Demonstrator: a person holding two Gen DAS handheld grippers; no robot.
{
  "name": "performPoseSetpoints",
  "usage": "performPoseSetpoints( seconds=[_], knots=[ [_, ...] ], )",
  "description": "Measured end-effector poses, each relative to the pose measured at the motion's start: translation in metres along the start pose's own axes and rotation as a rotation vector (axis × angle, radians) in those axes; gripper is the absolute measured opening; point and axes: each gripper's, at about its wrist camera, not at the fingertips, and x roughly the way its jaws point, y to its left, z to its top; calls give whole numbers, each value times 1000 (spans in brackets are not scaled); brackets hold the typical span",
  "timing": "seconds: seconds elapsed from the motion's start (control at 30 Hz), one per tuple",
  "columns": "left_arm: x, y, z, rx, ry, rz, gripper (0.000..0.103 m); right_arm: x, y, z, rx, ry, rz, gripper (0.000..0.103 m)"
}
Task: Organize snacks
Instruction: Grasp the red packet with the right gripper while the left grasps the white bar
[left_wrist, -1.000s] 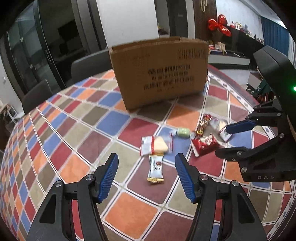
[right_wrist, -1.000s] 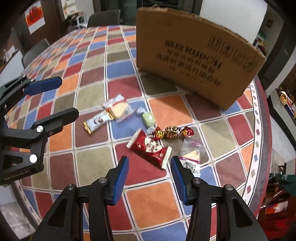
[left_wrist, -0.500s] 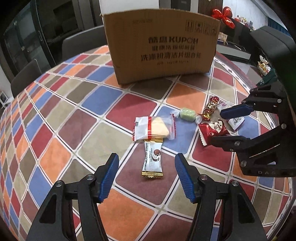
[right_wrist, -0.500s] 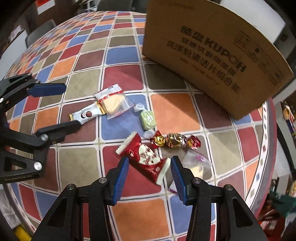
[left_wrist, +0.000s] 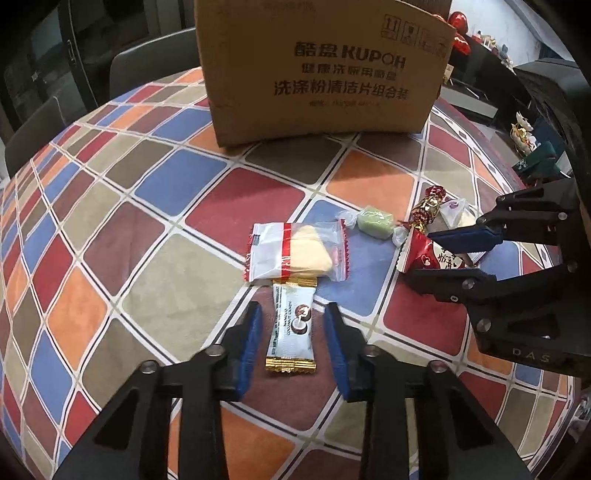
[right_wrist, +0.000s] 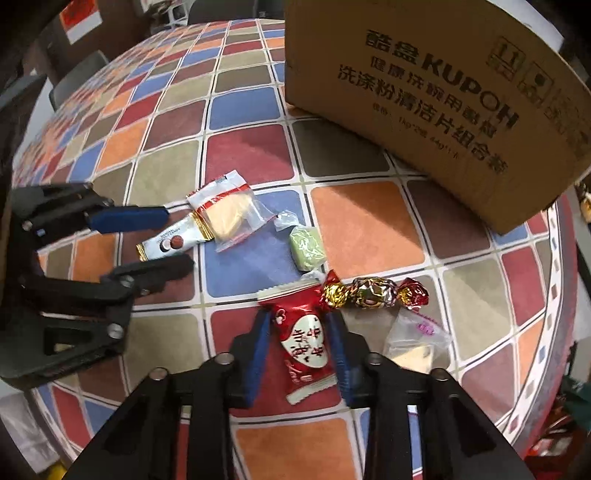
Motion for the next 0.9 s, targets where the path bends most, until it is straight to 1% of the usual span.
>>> performPoseSetpoints(
  seconds=[0.13, 0.37, 0.63, 0.73, 0.9],
  knots=[
    [-1, -1, 0, 3, -3, -10, 21, -2, -2, -5, 50, -26, 22, 27],
    [-14, -8, -3, 14, -35, -33, 20, -13, -2, -18, 136, -78, 54, 26],
    [-53, -13, -1, -5, -138, -47, 20, -40, -1, -27, 223, -174, 76, 25],
    [-66, -15, 1, -6, -174, -51, 20, -54, -1, -28, 239, -217, 65, 25],
    [-88, -23, 4, 7, -234, -49, 20, -74, -1, -31, 269, -275, 74, 25]
  ],
)
